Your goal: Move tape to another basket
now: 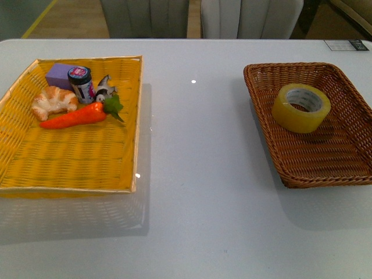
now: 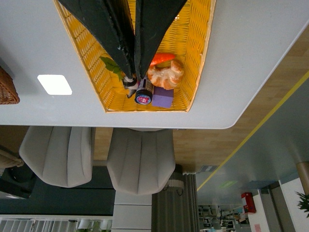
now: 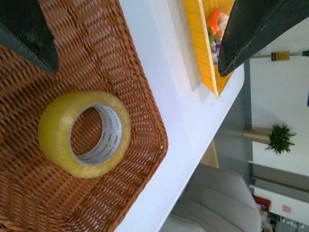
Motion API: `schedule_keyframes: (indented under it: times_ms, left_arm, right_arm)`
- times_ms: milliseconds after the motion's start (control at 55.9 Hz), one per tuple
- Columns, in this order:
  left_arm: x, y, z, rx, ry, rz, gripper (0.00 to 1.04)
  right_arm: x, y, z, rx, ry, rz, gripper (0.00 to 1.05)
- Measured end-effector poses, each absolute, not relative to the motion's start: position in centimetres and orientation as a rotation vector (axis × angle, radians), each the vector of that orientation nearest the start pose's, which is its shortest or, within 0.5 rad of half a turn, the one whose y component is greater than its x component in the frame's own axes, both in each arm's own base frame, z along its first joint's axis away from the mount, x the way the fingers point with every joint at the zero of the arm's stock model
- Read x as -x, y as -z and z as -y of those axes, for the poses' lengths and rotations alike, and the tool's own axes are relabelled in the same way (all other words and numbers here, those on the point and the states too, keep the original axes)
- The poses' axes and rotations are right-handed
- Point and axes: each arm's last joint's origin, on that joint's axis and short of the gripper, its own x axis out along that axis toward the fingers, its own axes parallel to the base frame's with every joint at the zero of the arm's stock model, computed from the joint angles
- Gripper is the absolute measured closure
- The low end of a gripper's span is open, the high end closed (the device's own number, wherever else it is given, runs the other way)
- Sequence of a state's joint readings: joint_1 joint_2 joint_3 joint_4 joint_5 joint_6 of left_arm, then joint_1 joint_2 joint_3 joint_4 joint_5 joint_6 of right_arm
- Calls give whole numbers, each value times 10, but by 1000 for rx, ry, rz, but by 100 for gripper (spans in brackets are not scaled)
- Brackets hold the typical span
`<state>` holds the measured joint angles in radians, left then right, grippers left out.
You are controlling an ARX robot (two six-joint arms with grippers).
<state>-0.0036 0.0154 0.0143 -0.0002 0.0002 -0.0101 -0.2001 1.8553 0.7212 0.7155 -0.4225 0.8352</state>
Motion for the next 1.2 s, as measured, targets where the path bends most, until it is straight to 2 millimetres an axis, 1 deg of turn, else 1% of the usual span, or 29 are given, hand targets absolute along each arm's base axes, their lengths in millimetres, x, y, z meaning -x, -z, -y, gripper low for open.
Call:
schedule_keyframes:
  times_ms: [36, 54, 125, 179, 232, 250, 304, 322, 340, 393, 411, 465, 501, 572, 590, 626, 662, 680, 751, 787, 876, 1019, 1198]
  left_arm:
    - [-98, -167, 0, 10, 4, -1, 103]
    - [-98, -167, 0, 10, 4, -1, 103]
    - [-98, -167, 0, 10, 4, -1, 103]
    - [-98, -167, 0, 10, 4, -1, 103]
    - [-98, -167, 0, 10, 4, -1, 103]
    - [-98, -167, 0, 10, 4, -1, 103]
    - [-98, -167, 0, 10, 3, -1, 103]
    - [-98, -167, 0, 10, 3, -1, 103]
    - [-98, -167, 0, 10, 4, -1, 103]
    - [-98, -167, 0, 10, 4, -1, 103]
    - [-98, -167, 0, 10, 4, -1, 103]
    - [-98, -167, 0, 10, 4, -1, 103]
    - [-98, -167, 0, 10, 4, -1, 103]
    - [-98, -167, 0, 10, 4, -1, 103]
    - [-98, -167, 0, 10, 4, -1, 103]
    - [-98, -167, 0, 10, 4, -1, 103]
    - [-98, -167, 0, 10, 4, -1, 103]
    - [-98, -167, 0, 10, 4, -1, 103]
    - [-98, -167, 0, 10, 4, -1, 103]
    - [-98, -167, 0, 10, 4, -1, 103]
    - [-98, -167, 0, 10, 4, -1, 103]
    - [-98, -167, 0, 10, 4, -1, 103]
    - [-98, -167, 0, 10, 4, -1, 103]
  right_arm:
    - [-320, -130, 55, -935, -53, -452, 9]
    - [-316, -131, 55, -929, -55, -448, 9]
    - [-285, -145, 54, -905, -62, -411, 9]
    - [-270, -148, 53, -880, -51, -390, 10]
    - [-255, -151, 49, -668, -4, -216, 19]
    - [-253, -151, 49, -612, 2, -189, 21]
    - [-240, -156, 43, -391, 16, -68, 32]
    - [-237, -158, 41, -327, 13, -43, 35]
    - [-235, -160, 40, -298, 13, -32, 37]
    - [-226, -164, 34, -168, 5, -5, 47]
    - [-224, -164, 34, -153, 5, -4, 49]
    - [-215, -163, 29, -91, 6, -6, 60]
    - [-210, -162, 27, -73, 6, -11, 65]
    - [-200, -161, 22, -41, 5, -18, 79]
    - [-199, -161, 22, -39, 4, -18, 81]
    - [-192, -161, 19, -29, 3, -17, 92]
    - [-186, -162, 17, -25, 5, -15, 100]
    - [-184, -162, 16, -19, 7, -15, 103]
    - [-174, -161, 12, -11, 4, -18, 103]
    - [-168, -161, 7, -10, 26, -19, 103]
    - [-161, -162, 1, -8, -1, -15, 103]
    - [-151, -162, 1, -7, 5, -17, 103]
    - [-143, -167, 1, -6, 4, 1, 103]
